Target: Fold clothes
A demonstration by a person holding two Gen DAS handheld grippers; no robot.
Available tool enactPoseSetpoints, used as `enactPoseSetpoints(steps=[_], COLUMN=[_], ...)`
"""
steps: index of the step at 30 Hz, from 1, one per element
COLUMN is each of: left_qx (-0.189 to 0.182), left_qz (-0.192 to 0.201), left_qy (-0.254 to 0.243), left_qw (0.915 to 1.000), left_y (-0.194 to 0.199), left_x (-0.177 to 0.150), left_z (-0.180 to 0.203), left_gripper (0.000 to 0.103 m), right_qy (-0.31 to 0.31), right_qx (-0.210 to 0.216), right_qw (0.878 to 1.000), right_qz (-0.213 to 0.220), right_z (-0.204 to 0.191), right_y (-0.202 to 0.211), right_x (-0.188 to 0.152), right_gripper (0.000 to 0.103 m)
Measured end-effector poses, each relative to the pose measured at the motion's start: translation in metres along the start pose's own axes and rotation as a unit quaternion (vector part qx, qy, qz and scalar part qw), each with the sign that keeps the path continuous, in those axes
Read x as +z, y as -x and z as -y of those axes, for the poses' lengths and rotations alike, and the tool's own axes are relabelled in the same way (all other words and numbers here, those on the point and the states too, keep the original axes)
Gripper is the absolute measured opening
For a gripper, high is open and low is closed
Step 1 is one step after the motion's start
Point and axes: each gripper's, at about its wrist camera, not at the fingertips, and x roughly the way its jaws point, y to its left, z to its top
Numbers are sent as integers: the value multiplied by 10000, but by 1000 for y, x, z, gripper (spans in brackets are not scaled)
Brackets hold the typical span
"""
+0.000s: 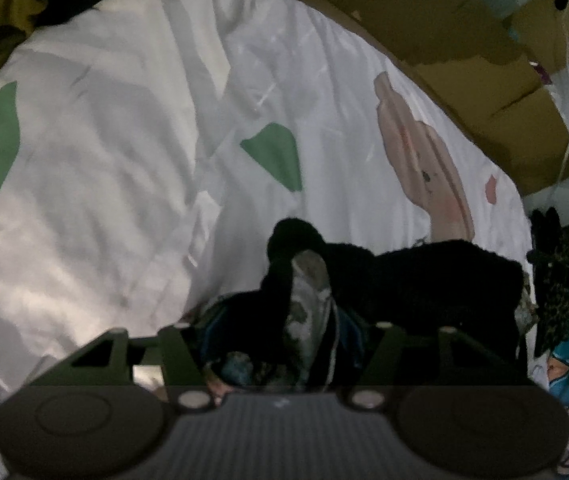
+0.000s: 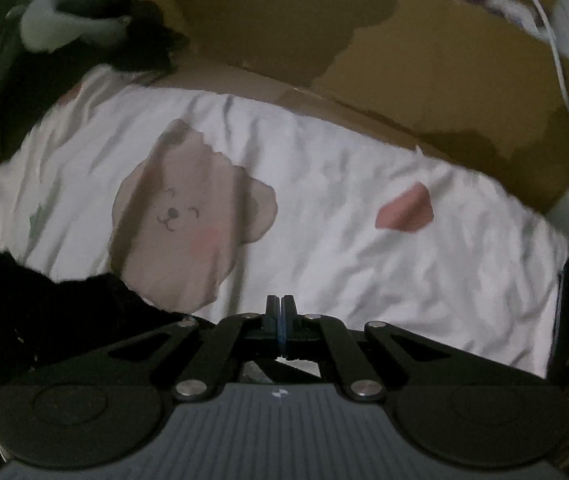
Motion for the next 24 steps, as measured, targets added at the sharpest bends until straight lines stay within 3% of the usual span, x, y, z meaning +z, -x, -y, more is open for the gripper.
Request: enactPoseSetpoints(steps=[5,7,8,9,20,24], left_qx=[-64,-91,-108,-124,-402,-558], left_qz=[0,-8,-2,3,-70,-125], left_qy=[-92,-37,3,24,178,151], left_qw=[9999,10000,9999,9999,9990,9982], left_y=[1,0,0,0,-10,-14], left_x=[-2,-1,0,1,17,21], left_z=[0,-1,-1,-1,0,2], left_gripper=[62,62,62,62,61,50], right_qy=[11,241,361,533,1649,1975], right_qx=[508,692,751,778,530,418], right_qw=[9987,9973,9965,9955,9838,9778], right_qz=[41,-28,-45,-56,-466,-557], right_z=[-2,-12,-16,-21,-40,-49], right_y=[2,3,5,6,5,-4], right_x=[4,6,6,6,-2,-1], right_gripper=[5,28,45,50,51,51])
